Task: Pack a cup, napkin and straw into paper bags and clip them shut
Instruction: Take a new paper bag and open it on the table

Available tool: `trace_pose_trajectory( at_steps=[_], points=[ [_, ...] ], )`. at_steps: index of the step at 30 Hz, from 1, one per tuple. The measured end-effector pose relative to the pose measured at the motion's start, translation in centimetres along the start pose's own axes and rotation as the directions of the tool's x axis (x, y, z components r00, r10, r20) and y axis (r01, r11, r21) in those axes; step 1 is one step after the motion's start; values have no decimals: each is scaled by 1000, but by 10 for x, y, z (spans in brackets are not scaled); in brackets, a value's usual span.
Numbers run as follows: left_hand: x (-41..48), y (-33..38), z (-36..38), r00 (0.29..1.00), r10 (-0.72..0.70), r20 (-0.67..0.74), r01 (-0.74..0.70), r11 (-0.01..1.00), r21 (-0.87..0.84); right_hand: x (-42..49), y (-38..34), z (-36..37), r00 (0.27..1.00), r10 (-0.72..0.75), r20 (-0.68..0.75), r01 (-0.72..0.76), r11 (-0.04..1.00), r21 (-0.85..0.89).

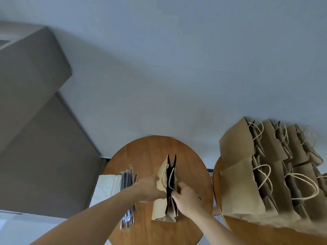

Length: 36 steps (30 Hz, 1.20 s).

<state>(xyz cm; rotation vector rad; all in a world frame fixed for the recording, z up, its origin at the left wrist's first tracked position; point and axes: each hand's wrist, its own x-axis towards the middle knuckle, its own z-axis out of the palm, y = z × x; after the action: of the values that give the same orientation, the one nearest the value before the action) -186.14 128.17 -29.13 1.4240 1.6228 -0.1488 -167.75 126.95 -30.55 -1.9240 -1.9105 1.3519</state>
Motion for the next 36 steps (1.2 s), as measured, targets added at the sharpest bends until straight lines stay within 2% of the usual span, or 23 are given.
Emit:
trace_pose_trajectory(
  at_steps=[2, 4, 10, 13, 17, 20, 22, 28, 33, 36],
  points=[
    [0, 5, 3, 1000, 27, 5, -27, 1000, -11, 0, 5, -1, 999, 14, -50, -14, 1000, 4],
    [-1, 10, 6, 999, 29, -21, -29, 1000, -2, 0, 10, -1, 994, 27, -108, -35, 997, -71],
    [6, 25, 21, 974, -100, -203, 120, 989, 90, 1, 15, 0, 981, 40, -192, -80, 975, -206],
    [13, 21, 25, 951, -153, -269, 167, 986, 27, 5, 20, -3, 982, 30, -184, -85, 951, -297],
    [13, -7, 17, 890, -218, -400, 257, 966, 44, 4, 33, -20, 972, 48, -229, -132, 920, -369],
    [6, -41, 7, 849, -289, -442, 315, 949, -15, 0, 45, -34, 951, 75, -298, -188, 911, -368],
    [1, -54, 9, 836, -303, -457, 318, 947, -47, -2, 47, -33, 954, 74, -291, -180, 917, -356],
    [7, -47, 37, 935, -181, -305, 146, 980, -135, 0, 37, -14, 994, 47, -97, -71, 963, -260],
    [7, -48, 25, 990, -90, -109, 80, 992, -97, -2, 31, -15, 993, 46, 108, -36, 995, -92],
    [1, -47, 7, 999, -41, 17, 41, 998, -40, -4, 26, -23, 971, 64, 229, -41, 994, -102]
  ],
)
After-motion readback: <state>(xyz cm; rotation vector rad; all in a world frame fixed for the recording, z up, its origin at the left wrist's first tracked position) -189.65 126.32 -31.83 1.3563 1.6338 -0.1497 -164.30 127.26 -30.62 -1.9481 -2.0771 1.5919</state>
